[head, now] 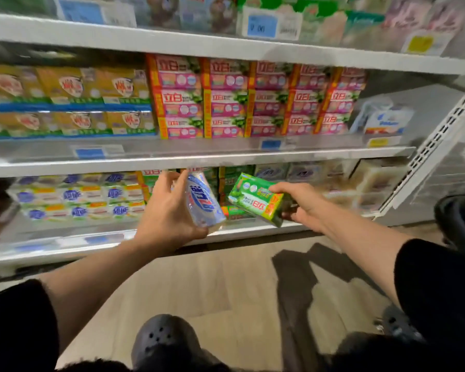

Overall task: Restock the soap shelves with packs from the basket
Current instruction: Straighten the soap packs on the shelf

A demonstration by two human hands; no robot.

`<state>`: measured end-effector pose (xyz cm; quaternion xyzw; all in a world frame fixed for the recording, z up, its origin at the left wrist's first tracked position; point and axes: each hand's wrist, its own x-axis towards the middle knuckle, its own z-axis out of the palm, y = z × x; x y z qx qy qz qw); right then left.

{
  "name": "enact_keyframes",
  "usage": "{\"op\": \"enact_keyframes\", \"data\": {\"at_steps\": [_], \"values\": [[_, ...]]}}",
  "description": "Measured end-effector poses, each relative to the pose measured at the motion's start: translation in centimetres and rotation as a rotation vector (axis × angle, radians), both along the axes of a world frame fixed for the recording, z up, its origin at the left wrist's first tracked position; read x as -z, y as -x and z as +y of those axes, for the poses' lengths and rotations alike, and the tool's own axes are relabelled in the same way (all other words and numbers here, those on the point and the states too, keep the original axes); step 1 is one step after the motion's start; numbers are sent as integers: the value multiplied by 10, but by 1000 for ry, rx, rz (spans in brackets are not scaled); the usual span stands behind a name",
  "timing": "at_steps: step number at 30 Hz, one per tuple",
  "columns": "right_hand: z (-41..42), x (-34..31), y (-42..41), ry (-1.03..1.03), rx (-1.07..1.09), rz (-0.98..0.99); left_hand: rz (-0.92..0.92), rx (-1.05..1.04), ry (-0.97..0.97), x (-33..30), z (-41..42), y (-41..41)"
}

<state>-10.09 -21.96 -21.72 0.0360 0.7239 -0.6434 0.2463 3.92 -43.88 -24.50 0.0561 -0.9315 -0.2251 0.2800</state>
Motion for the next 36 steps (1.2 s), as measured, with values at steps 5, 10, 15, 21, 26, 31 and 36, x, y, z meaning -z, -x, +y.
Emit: {"op": "enact_keyframes", "data": {"at_steps": [5, 10, 15, 21, 26, 31, 36], "values": [[-21, 58, 9, 73, 32, -167, -83, -224, -164, 61, -7, 1], [-49, 98, 16, 357, 225, -352, -150, -276, -234, 95, -14, 10], [-66, 128, 31, 387, 239, -394, -163, -285, -264, 113, -13, 35], [-89, 163, 56, 386, 251, -336, -152, -297, -360, 130, -9, 61], [-82, 160, 80, -2, 206, -185, -133, -300, -371, 146, -7, 76], [-68, 150, 114, -364, -15, 121, -104, -293, -357, 158, -4, 92], [-64, 140, 128, -375, -98, 91, -95, -284, -380, 161, -5, 106]]}}
